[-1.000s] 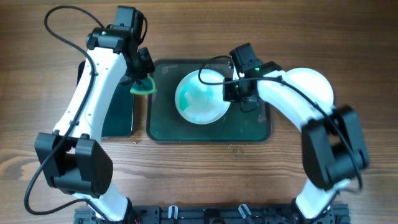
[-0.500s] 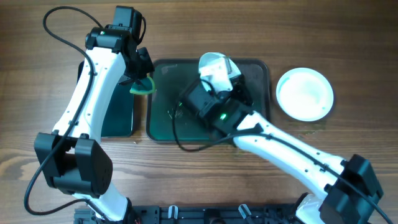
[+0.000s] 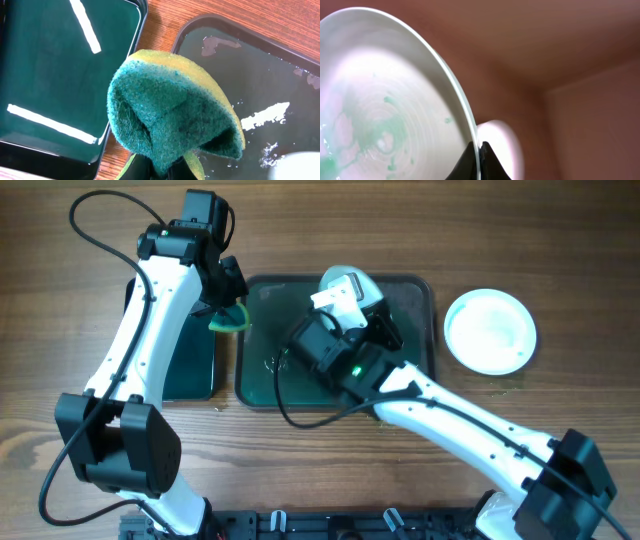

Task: Clean dirty plates on tray and stack at the side
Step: 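Carry the last plate with the right gripper onto the plate stack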

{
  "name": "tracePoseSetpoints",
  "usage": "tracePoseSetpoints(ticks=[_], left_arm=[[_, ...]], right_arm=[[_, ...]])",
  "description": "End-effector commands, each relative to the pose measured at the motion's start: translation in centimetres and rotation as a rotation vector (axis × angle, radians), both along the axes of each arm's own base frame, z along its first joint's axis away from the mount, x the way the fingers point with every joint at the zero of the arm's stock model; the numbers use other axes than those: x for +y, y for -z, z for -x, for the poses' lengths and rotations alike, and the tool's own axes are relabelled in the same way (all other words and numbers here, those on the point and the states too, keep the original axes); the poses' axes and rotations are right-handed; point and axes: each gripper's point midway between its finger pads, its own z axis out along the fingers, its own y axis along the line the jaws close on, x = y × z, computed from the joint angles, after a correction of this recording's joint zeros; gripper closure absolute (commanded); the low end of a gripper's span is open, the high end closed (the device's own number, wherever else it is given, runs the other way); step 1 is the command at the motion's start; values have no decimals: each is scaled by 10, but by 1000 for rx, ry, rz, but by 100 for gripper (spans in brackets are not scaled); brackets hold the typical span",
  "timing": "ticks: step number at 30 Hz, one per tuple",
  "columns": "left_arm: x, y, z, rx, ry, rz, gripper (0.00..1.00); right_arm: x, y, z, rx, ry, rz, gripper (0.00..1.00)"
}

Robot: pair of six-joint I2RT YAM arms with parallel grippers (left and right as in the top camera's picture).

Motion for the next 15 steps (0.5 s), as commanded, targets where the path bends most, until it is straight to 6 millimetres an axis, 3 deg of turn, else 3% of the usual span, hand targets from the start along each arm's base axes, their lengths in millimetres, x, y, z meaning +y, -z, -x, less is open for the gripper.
tracePoseSetpoints(ticks=[1, 3, 5, 7, 11, 15], left_arm=[[1, -2, -1, -5, -3, 12, 96], [2, -2, -1, -3, -4, 6, 96], [4, -1, 1, 2, -7, -4, 96], [4, -1, 1, 2, -8, -8, 96], [8, -2, 0, -1, -13, -29, 96], [8, -2, 0, -1, -13, -29, 96]], right_arm=[[35, 53, 9, 392, -97, -501, 96], [27, 57, -1, 510, -100, -717, 96], [-10, 55, -18, 562, -28, -897, 96], [-91, 60, -33, 541, 188, -998, 96], [-185, 72, -26, 478, 448, -1059, 96], [-280, 98, 4, 381, 721, -1032, 96]])
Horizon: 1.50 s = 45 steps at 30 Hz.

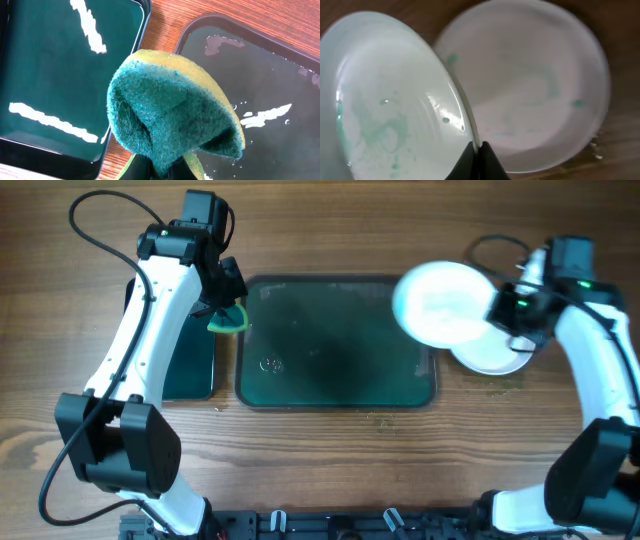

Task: Clean dirty plates on tray and stack at the side
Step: 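Carry the last plate with the right gripper onto the plate stack, then lower the sponge into the small tray and open the left gripper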

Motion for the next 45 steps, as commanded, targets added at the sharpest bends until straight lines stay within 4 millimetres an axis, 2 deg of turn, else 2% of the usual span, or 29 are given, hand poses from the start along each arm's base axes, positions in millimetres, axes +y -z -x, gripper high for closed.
tracePoseSetpoints(ticks=[1, 3, 5, 7, 9, 11, 12, 13, 14, 16, 19, 21, 25, 28, 29, 30, 31, 32, 34, 35, 36, 37, 39, 41, 42, 43, 45], left_arm=[[6, -2, -1, -8, -10, -20, 96], [7, -2, -1, -8, -13, -20, 96], [11, -2, -1, -4, -23, -20, 96], [17, -2, -2, -4, -37, -21, 96], [24, -2, -2, -2, -21, -29, 96], [33, -2, -2, 3, -27, -34, 96], [40, -2, -2, 4, -37, -36, 96], [46, -1, -2, 8, -29, -41, 96], [52, 0, -1, 14, -20, -47, 96], [65, 5, 2, 33, 15, -64, 96], [85, 23, 7, 74, 116, -95, 96], [97, 43, 10, 86, 162, -109, 96], [105, 94, 18, 80, 235, -118, 95], [105, 123, 22, 50, 234, -126, 79], [105, 127, 21, 40, 233, -128, 70], [105, 128, 21, 33, 232, -129, 43], [105, 128, 18, 24, 232, -131, 0], [105, 126, 14, 7, 232, -135, 0], [105, 107, 2, -44, 229, -146, 0], [104, 88, -4, -79, 230, -153, 0], [101, 53, -13, -150, 236, -167, 0], [98, 34, -15, -191, 241, -175, 0], [88, -14, -19, -314, 255, -196, 0], [79, -60, -13, -437, 267, -215, 0], [78, -73, -9, -470, 265, -220, 0], [78, -79, -8, -485, 264, -223, 0], [78, -83, -6, -496, 263, -225, 0]], right_arm=[[-46, 11, 24, 29, 129, 55, 96], [-67, 24, 36, 63, 199, 128, 96], [-80, 35, 40, 64, 252, 193, 96], [-80, 45, 34, 20, 251, 197, 96], [-78, 57, 37, 17, 249, 197, 96], [-76, 63, 43, 34, 246, 193, 68], [-74, 63, 42, 31, 238, 188, 42], [-72, 61, 40, 23, 228, 172, 26], [-67, 56, 39, 23, 207, 148, 16], [-60, 40, 33, 7, 149, 123, 5], [-52, -1, 19, -50, 76, 96, 2], [-39, -22, 11, -93, 7, 77, 2], [-17, -26, 9, -94, -63, 64, 1], [-7, -25, 9, -85, -91, 60, 0], [-3, -25, 9, -85, -100, 59, 0], [-1, -25, 8, -85, -106, 58, 0], [0, -25, 8, -86, -111, 59, 0], [1, -26, 7, -91, -123, 64, 0], [2, -32, 8, -101, -151, 76, 1], [3, -44, 9, -119, -153, 80, 0], [3, -58, 11, -143, -155, 89, 1], [3, -68, 12, -160, -156, 97, 0], [6, -101, 21, -217, -169, 123, 0], [11, -157, 42, -334, -202, 184, 0], [15, -180, 56, -393, -204, 207, 1], [20, -194, 67, -439, -213, 218, 0], [39, -222, 90, -554, -304, 228, 1]])
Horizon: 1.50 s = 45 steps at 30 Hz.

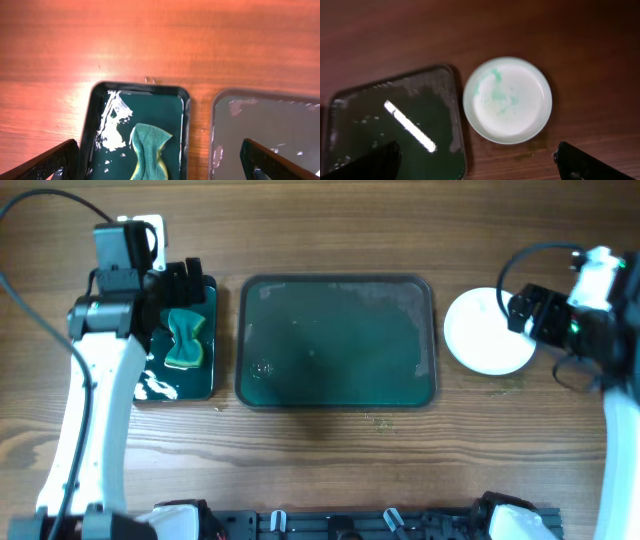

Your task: Clean dirty plates on tray and stack at the side

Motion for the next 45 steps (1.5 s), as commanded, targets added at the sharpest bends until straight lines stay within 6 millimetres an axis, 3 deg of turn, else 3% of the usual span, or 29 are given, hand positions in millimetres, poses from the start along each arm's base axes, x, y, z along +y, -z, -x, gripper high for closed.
tracePoseSetpoints(ticks=[1, 5, 8, 11, 13, 16, 18, 22, 26, 31, 35, 40, 45], left_arm=[[-2, -5, 2, -10, 17, -12, 0], [-2, -2, 4, 6, 17, -12, 0], [-2, -2, 4, 6, 18, -12, 0], [-2, -2, 4, 6, 17, -12, 0], [-2, -2, 4, 6, 18, -12, 0], [-2, -2, 4, 6, 17, -12, 0], [-2, -2, 4, 6, 18, -12, 0], [-2, -2, 4, 6, 18, -12, 0], [-2, -2, 4, 6, 18, -12, 0], [-2, -2, 4, 6, 18, -12, 0], [-2, -2, 4, 6, 18, -12, 0], [-2, -2, 4, 6, 18, -12, 0], [-2, -2, 4, 6, 18, -12, 0]], right_arm=[[37, -64, 43, -240, -195, 54, 0], [57, -109, 102, -456, -213, 106, 0], [65, -125, 131, -555, -215, 145, 1], [61, -110, 162, -524, -159, 178, 0], [60, -109, 169, -527, -144, 187, 0], [61, -109, 160, -546, -163, 186, 0], [60, -101, 143, -556, -178, 182, 0], [65, -77, 89, -684, -272, 155, 0], [73, -44, 65, -869, -316, 211, 0], [71, 22, 61, -937, -272, 212, 0], [68, 64, 59, -935, -229, 174, 0], [70, 98, 53, -882, -227, 150, 0], [71, 98, 53, -882, -214, 113, 0]])
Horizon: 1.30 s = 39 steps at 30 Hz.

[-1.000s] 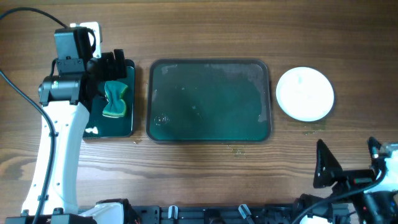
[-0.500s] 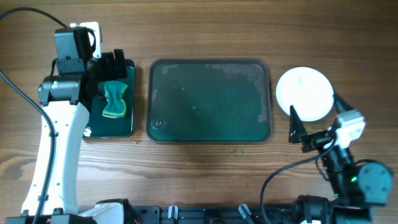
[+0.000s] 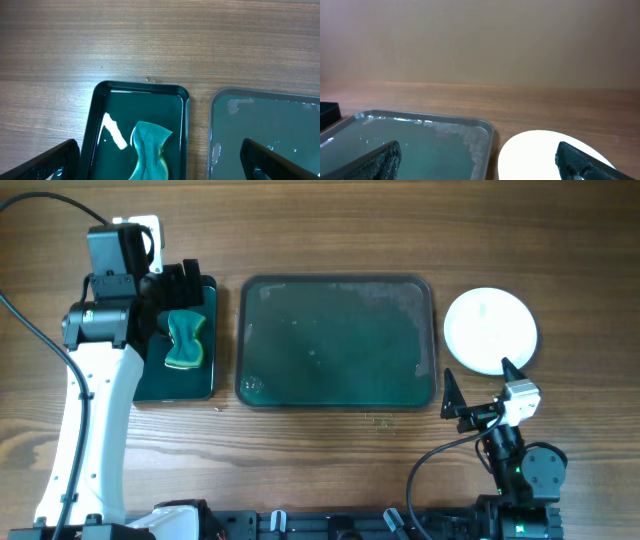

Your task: Clean dirty plates on tray and stack at the side

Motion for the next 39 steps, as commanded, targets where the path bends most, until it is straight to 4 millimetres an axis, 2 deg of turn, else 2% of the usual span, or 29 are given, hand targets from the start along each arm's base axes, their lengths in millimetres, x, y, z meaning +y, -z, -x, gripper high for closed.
tracePoseSetpoints(ticks=[1, 12, 13, 14, 15, 20, 22, 23, 28, 32, 34, 39], left_arm=[[-2, 0, -1, 1, 18, -11, 0], [-2, 0, -1, 1, 19, -10, 0], [9, -1, 1, 11, 21, -101, 0], [22, -5, 4, 21, 2, -191, 0], [23, -7, 7, 17, -8, -201, 0], [11, -31, 32, -83, 15, -207, 0], [7, -35, 50, -130, 19, -180, 0], [5, -33, 60, -183, 2, -143, 0], [-22, -15, 82, -441, 84, 14, 0], [-26, 18, 114, -635, 29, 152, 0], [-31, 36, 129, -702, 49, 162, 0], [-33, 58, 143, -779, 58, 179, 0]], right_arm=[[-1, -4, 0, -15, 10, -33, 0], [-1, -4, 0, -15, 10, -33, 0], [-1, -4, 0, -15, 10, -33, 0], [-1, -4, 0, -15, 10, -33, 0], [-1, -4, 0, -15, 10, -33, 0], [-1, -4, 0, -15, 10, -33, 0], [-1, -4, 0, -15, 10, -33, 0], [-1, -4, 0, -15, 10, -33, 0], [-1, -4, 0, -15, 10, -33, 0], [-1, -4, 0, -15, 10, -34, 0], [-1, -4, 0, -15, 10, -33, 0], [-1, -4, 0, -15, 10, -33, 0]])
